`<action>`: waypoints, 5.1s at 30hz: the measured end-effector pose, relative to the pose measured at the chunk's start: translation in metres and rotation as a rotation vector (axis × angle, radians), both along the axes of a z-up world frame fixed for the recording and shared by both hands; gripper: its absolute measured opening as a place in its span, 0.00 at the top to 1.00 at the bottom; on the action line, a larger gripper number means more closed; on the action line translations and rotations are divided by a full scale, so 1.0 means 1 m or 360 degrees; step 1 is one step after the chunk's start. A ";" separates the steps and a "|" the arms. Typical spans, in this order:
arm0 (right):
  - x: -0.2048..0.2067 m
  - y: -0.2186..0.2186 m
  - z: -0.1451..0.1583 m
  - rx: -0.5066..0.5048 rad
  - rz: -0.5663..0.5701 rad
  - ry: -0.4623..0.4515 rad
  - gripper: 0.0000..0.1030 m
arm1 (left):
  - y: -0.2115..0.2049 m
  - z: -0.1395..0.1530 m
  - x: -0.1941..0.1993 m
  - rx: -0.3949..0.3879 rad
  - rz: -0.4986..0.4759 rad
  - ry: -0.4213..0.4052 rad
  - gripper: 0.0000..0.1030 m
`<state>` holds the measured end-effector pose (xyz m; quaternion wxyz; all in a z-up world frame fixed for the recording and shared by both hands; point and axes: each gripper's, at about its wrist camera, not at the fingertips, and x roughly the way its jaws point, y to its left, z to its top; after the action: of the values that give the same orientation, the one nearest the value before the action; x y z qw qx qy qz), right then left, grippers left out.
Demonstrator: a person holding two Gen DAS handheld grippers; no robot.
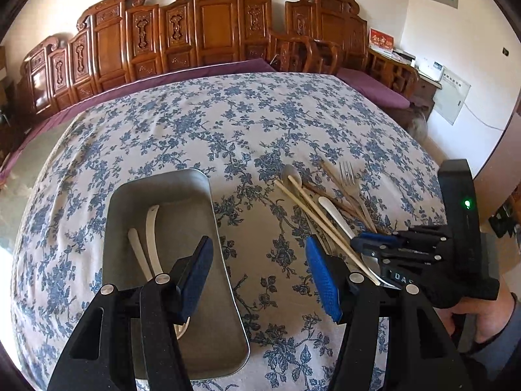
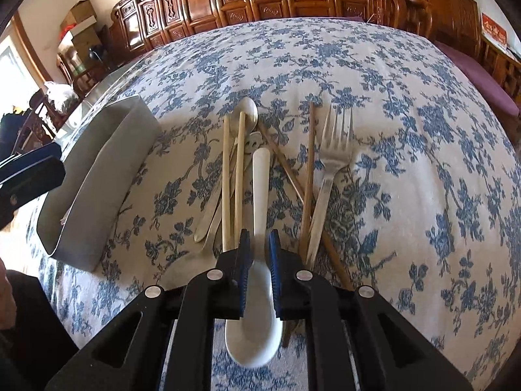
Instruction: Organize utensils
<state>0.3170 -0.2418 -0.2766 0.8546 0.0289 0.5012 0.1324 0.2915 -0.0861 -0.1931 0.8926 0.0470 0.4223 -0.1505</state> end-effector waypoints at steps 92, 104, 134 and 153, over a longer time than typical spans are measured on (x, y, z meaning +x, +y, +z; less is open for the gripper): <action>-0.012 -0.063 0.041 0.0187 -0.0133 -0.0237 0.91 | -0.090 -0.070 0.060 -0.0014 0.0056 0.0419 0.96; -0.012 -0.063 0.041 0.0188 -0.0134 -0.0237 0.92 | -0.090 -0.077 0.070 -0.0058 0.0083 0.0473 0.90; -0.018 -0.029 0.058 0.0232 0.0009 -0.0297 0.92 | -0.039 0.008 0.032 -0.0097 0.0015 0.0196 0.96; -0.032 0.025 0.063 0.0179 0.0216 -0.0311 0.92 | 0.057 -0.002 0.023 0.0024 0.0185 0.0201 0.96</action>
<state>0.2847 -0.2169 -0.2141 0.8854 0.0299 0.4082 0.2201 0.3145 -0.0288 -0.1952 0.8711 0.0195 0.4809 -0.0978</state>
